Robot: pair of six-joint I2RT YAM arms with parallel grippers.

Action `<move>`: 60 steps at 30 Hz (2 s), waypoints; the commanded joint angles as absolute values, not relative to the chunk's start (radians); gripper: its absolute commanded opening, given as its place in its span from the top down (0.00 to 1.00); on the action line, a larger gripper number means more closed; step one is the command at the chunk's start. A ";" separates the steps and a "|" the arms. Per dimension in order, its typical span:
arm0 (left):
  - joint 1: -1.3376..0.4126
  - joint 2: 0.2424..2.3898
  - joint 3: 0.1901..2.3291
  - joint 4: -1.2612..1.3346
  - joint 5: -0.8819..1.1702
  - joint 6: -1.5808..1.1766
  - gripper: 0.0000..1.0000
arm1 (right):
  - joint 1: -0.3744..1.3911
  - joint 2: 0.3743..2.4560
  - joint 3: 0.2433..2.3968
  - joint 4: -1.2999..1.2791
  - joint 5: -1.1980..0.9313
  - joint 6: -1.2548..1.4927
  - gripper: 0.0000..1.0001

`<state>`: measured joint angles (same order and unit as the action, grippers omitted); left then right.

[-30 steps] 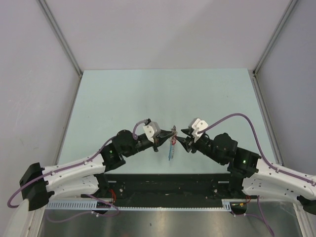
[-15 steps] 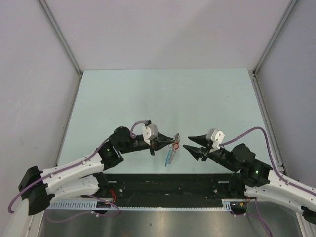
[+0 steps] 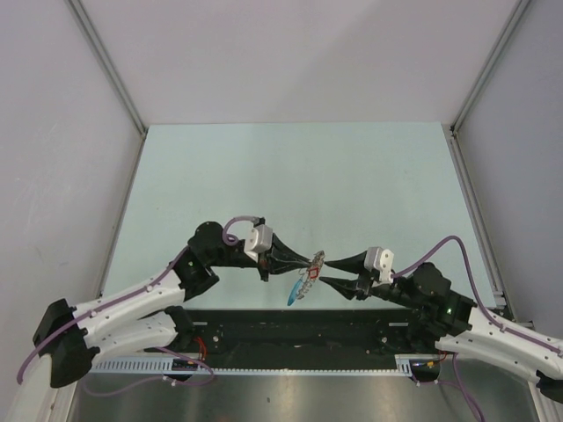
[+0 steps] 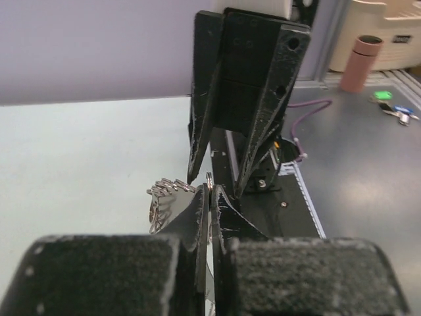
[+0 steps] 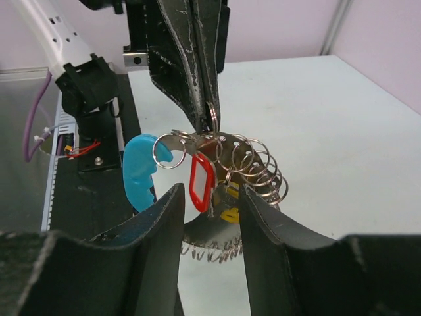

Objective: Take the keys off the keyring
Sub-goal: Remove the key from the keyring.

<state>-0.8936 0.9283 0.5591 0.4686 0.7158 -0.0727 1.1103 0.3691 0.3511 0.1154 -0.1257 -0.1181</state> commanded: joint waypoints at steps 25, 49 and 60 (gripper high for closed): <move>-0.701 1.542 0.934 1.727 1.404 -1.256 1.00 | 1.175 0.273 0.307 0.227 -0.080 -0.089 0.57; -0.699 1.525 0.925 1.726 1.401 -1.249 1.00 | 1.183 0.485 0.365 0.387 -0.077 -0.069 0.59; -0.680 1.509 0.893 1.726 1.394 -1.223 1.00 | 1.186 0.499 0.405 0.370 0.033 -0.046 0.97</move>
<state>-0.6998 1.5547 0.9035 1.2938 1.4017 -1.2304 1.1790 0.5034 0.3374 0.3313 -0.0441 -0.0742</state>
